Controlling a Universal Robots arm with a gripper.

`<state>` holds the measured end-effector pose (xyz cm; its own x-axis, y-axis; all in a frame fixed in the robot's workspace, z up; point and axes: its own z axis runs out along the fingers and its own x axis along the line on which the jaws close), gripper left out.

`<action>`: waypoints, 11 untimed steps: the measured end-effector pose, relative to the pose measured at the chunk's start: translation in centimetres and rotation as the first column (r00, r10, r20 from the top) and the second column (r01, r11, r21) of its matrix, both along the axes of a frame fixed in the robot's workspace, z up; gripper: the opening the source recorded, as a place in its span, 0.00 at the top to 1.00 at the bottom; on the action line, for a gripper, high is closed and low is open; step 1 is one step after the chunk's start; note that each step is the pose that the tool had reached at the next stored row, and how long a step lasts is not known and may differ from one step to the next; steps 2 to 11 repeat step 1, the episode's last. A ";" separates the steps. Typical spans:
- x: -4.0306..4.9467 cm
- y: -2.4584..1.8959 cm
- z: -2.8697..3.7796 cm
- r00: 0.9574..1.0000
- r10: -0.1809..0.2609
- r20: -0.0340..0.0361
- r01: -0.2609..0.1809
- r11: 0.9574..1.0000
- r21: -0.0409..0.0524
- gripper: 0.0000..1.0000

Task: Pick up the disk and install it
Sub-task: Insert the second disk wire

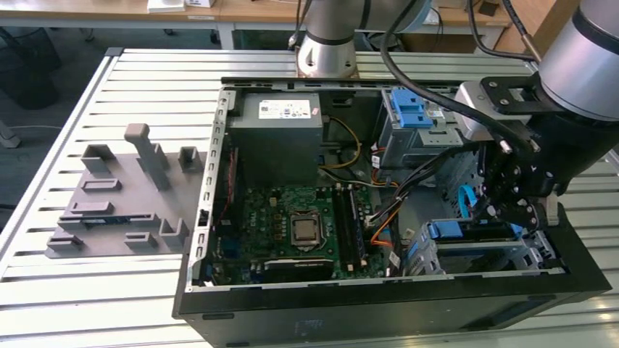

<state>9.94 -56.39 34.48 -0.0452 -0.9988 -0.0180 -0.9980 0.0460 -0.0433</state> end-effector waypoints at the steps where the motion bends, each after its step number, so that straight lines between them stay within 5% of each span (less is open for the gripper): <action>1: 0.00 0.00 0.00 1.000 0.000 0.000 0.000 1.000 0.000 0.89; 11: 0.00 0.00 0.00 1.000 0.000 0.000 0.000 1.000 0.000 0.89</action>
